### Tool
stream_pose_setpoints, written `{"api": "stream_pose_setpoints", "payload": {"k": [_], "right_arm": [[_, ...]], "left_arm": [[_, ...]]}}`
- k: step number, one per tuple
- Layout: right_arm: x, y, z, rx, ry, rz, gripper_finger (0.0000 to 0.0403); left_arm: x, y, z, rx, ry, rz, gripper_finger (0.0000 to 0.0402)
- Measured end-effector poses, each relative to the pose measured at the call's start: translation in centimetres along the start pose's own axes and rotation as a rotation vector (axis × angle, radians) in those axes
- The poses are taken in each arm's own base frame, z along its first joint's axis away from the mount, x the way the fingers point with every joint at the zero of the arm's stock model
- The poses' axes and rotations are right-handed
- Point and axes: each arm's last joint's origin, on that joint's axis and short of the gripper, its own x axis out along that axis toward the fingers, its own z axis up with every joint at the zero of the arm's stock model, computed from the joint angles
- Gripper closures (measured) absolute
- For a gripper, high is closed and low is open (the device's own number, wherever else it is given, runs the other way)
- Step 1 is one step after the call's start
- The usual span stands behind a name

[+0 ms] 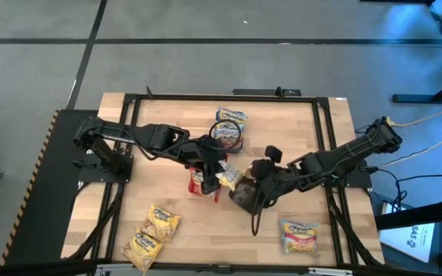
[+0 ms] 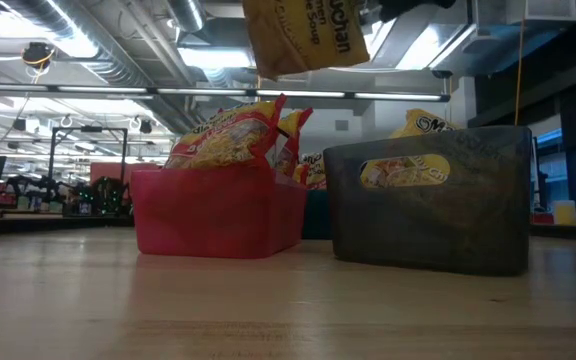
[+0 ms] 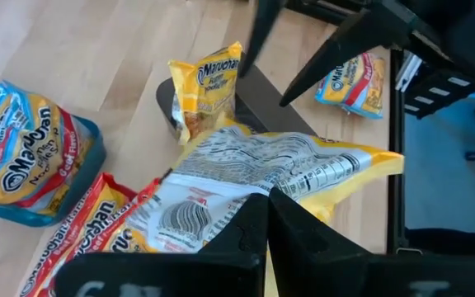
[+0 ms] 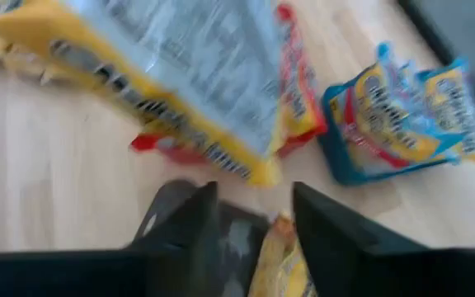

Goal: Sort Maruchan noodles
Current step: Put the yellow bag into the black bin

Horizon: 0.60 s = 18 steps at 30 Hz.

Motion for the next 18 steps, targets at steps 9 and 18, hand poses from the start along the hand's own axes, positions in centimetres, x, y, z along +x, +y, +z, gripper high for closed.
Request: {"api": "stream_pose_setpoints", "payload": {"k": [9,18], "right_arm": [[0.7,1.4,1.1,-0.027,-0.1,0.101,0.0073],[2.4,2.6,1.0,-0.067,-0.076,0.16,0.0034]], "left_arm": [[0.0,-0.1,0.2,-0.003,-0.019,-0.009,0.0401],[0.0,-0.3,0.7,-0.01,-0.065,-0.056,0.0401]]}}
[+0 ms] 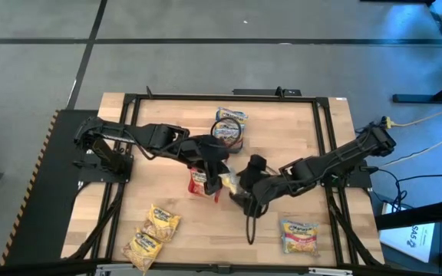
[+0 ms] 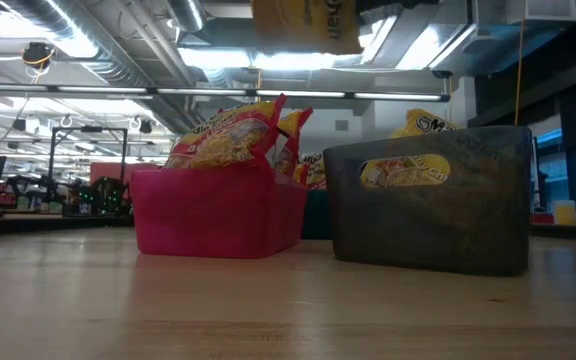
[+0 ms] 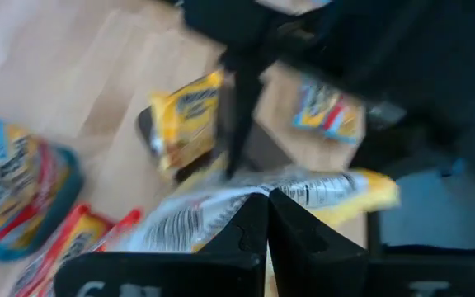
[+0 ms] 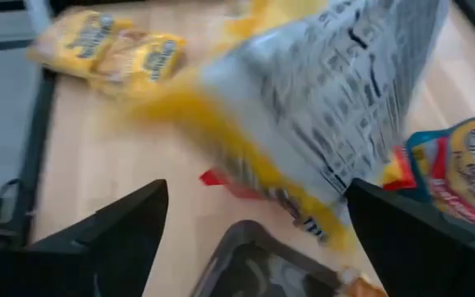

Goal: Sort Maruchan noodles
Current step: Put the yellow bag into the black bin

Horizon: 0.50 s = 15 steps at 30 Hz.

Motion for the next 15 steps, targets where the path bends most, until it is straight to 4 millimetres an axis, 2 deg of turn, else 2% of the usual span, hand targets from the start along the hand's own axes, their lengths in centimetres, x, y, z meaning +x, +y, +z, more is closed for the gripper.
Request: {"api": "stream_pose_setpoints", "payload": {"k": [3,8,15], "right_arm": [[0.67,0.04,-0.14,-0.006,-0.015,-0.066,0.0045],[0.95,0.0,-0.02,0.006,-0.054,-0.129,0.0077],[0.89,0.02,-0.06,0.023,-0.045,-0.118,0.0165]], "left_arm": [[-0.02,-0.37,0.47,-0.004,-0.036,-0.064,0.0401],[-0.04,-0.57,0.36,-0.001,-0.029,-0.076,0.0401],[-0.1,-0.88,0.03,0.008,-0.011,-0.076,0.0401]]}}
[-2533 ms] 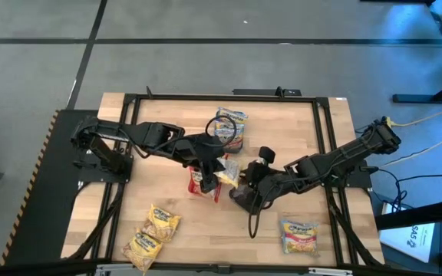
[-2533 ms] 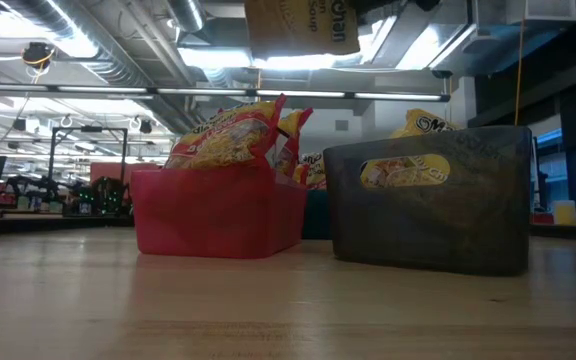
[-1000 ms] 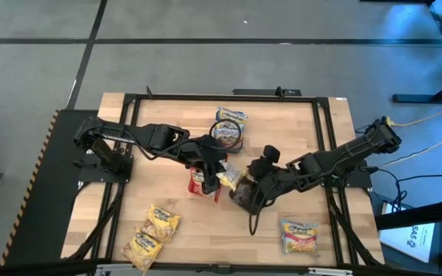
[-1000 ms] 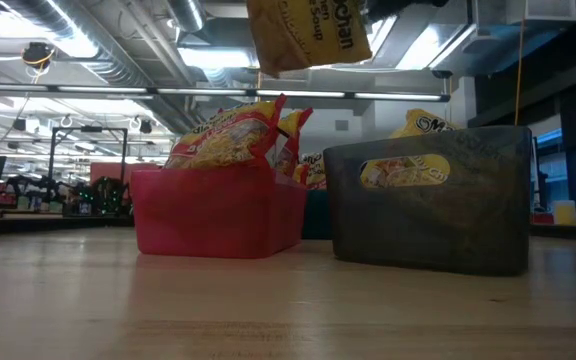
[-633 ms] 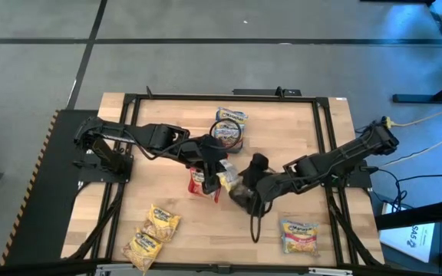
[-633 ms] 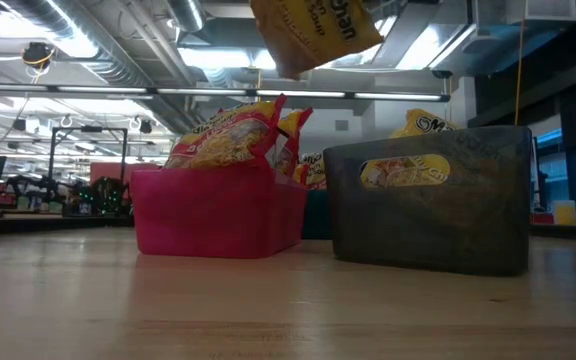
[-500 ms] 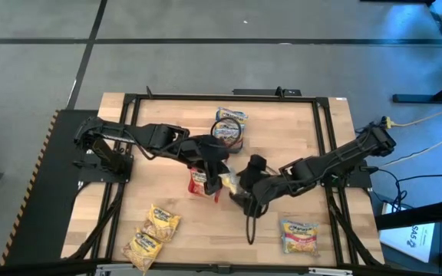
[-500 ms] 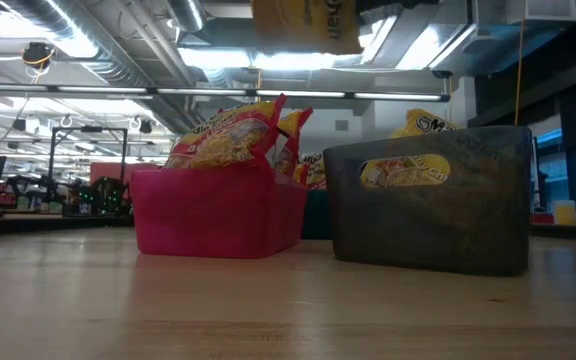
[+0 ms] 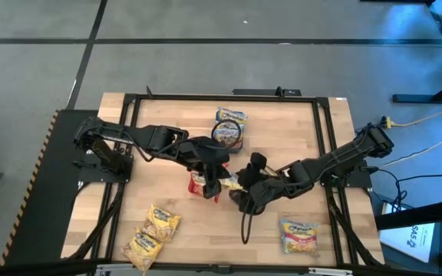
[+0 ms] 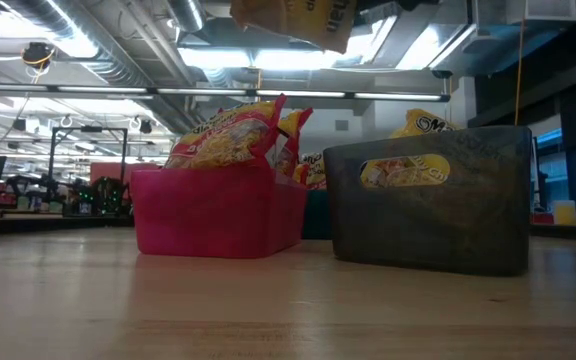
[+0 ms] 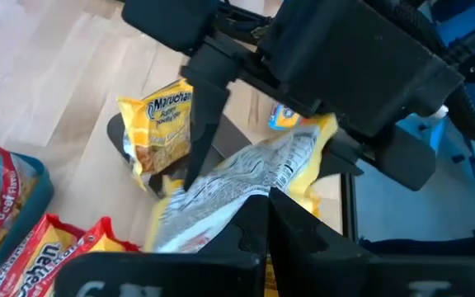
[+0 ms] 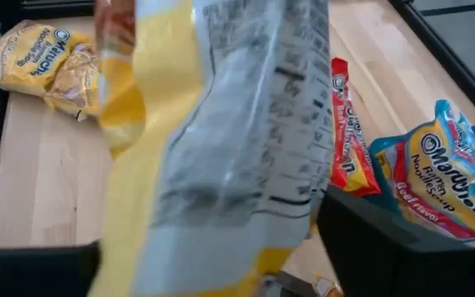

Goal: Sort Maruchan noodles
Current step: Put the yellow bag into the black bin

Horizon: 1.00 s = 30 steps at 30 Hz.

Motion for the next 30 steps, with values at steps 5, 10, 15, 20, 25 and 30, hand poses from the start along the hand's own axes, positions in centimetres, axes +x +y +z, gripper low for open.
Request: {"api": "stream_pose_setpoints", "payload": {"k": [5,10,15,20,25,30], "right_arm": [[0.0,0.0,-0.1,-0.004,0.017,0.009,0.0249],[-0.1,-0.2,-0.4,0.007,0.054,0.013,0.0325],[-0.4,-0.5,-0.7,0.032,0.089,-0.001,0.0363],[-1.1,-0.8,-0.5,0.034,0.098,-0.002,0.0365],[-1.8,-1.0,0.0,0.027,0.115,-0.007,0.0362],[-1.9,-1.0,0.1,0.034,0.134,0.011,0.0373]], "left_arm": [[0.0,0.1,-0.2,0.001,0.017,0.018,0.0401],[0.0,0.4,-0.5,0.004,0.045,0.062,0.0401],[0.0,0.5,-0.7,0.006,0.054,0.093,0.0401],[0.0,0.5,-0.7,0.006,0.05,0.091,0.0402],[0.0,0.5,-0.5,0.007,0.024,0.112,0.0402],[-0.2,0.7,-0.2,0.038,0.001,0.118,0.0401]]}}
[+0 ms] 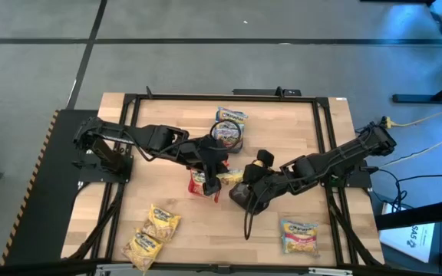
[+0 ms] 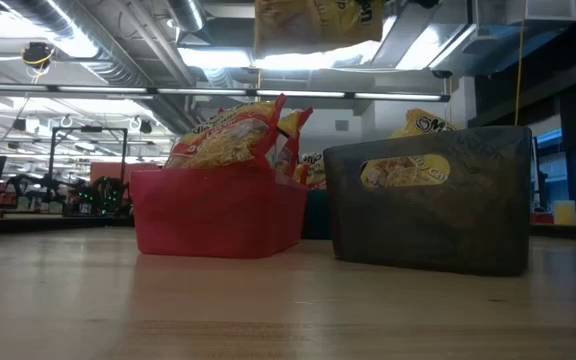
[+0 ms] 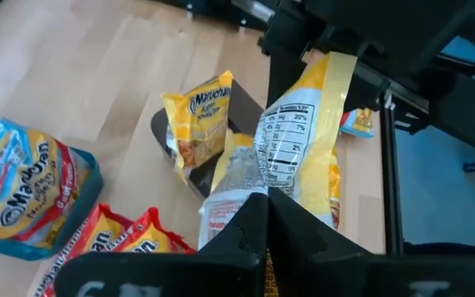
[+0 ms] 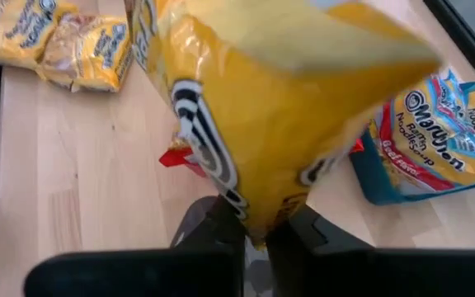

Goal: Sort Maruchan noodles
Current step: Put the yellow bag into the black bin

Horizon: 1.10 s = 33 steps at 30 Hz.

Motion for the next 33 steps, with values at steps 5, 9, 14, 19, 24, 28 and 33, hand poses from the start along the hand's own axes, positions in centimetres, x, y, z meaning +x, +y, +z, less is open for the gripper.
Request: {"api": "stream_pose_setpoints", "payload": {"k": [5,9,14,19,24,28,33], "right_arm": [[0.0,0.0,-0.3,0.007,0.033,0.013,0.0374],[0.1,-0.1,-0.5,0.013,0.059,0.014,0.0374],[0.0,-0.4,-1.1,0.045,0.129,-0.002,0.0374],[-0.1,-0.5,-1.6,0.081,0.216,0.019,0.0373],[-0.2,-0.6,-2.2,0.143,0.309,0.049,0.0373],[-0.4,-0.9,-2.8,0.207,0.418,0.043,0.0373],[-0.7,-1.2,-3.5,0.287,0.524,0.015,0.0373]], "left_arm": [[-0.3,0.2,0.2,0.015,-0.013,0.0,0.0381],[-0.4,0.2,0.2,0.034,-0.017,0.0,0.0348],[-0.4,0.3,0.1,0.036,-0.016,0.035,0.0321],[-0.4,0.6,-0.4,0.039,0.04,0.063,0.0315],[-0.5,0.8,-0.8,0.024,0.067,0.103,0.0315],[-0.5,1.0,-1.0,0.028,0.084,0.127,0.0314],[-0.5,1.1,-1.2,0.03,0.109,0.137,0.0314]]}}
